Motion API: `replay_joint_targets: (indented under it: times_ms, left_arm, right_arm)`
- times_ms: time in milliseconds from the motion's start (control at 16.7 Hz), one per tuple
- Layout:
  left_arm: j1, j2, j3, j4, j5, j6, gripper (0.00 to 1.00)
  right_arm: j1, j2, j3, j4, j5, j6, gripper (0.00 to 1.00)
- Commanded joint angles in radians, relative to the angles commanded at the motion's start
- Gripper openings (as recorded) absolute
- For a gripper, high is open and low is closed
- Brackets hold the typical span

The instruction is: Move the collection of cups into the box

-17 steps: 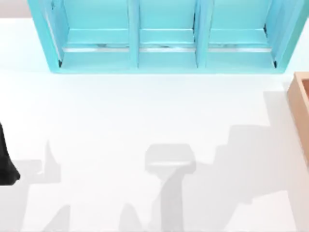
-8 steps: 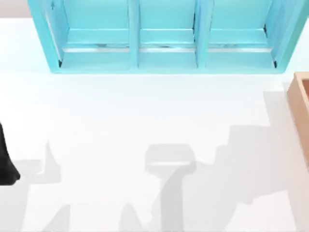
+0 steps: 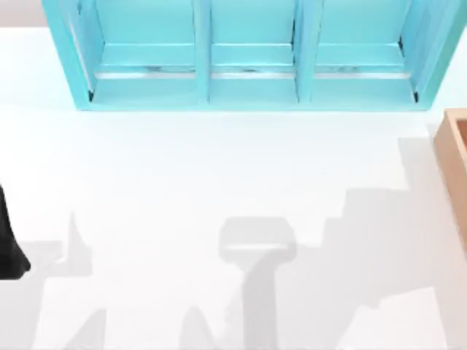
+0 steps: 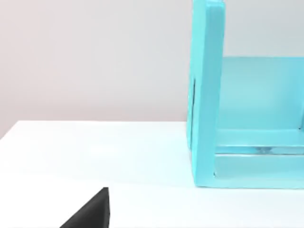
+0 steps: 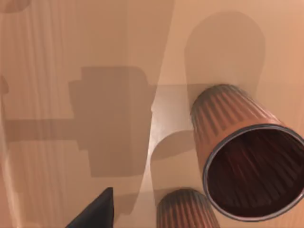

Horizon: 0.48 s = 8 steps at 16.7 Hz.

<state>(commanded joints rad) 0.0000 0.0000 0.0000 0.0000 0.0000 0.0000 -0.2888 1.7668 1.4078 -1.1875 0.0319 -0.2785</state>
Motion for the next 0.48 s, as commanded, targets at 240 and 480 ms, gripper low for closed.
replay_joint_targets:
  times_ms: [240,480]
  left_arm:
    - [0.000,0.000,0.000,0.000,0.000,0.000,1.00]
    - [0.000,0.000,0.000,0.000,0.000,0.000,1.00]
  right_arm:
    - [-0.003,0.022,0.159,-0.153,0.001,-0.004,1.00]
    - [-0.005,0.025,0.366,-0.340,0.000,-0.004,1.00]
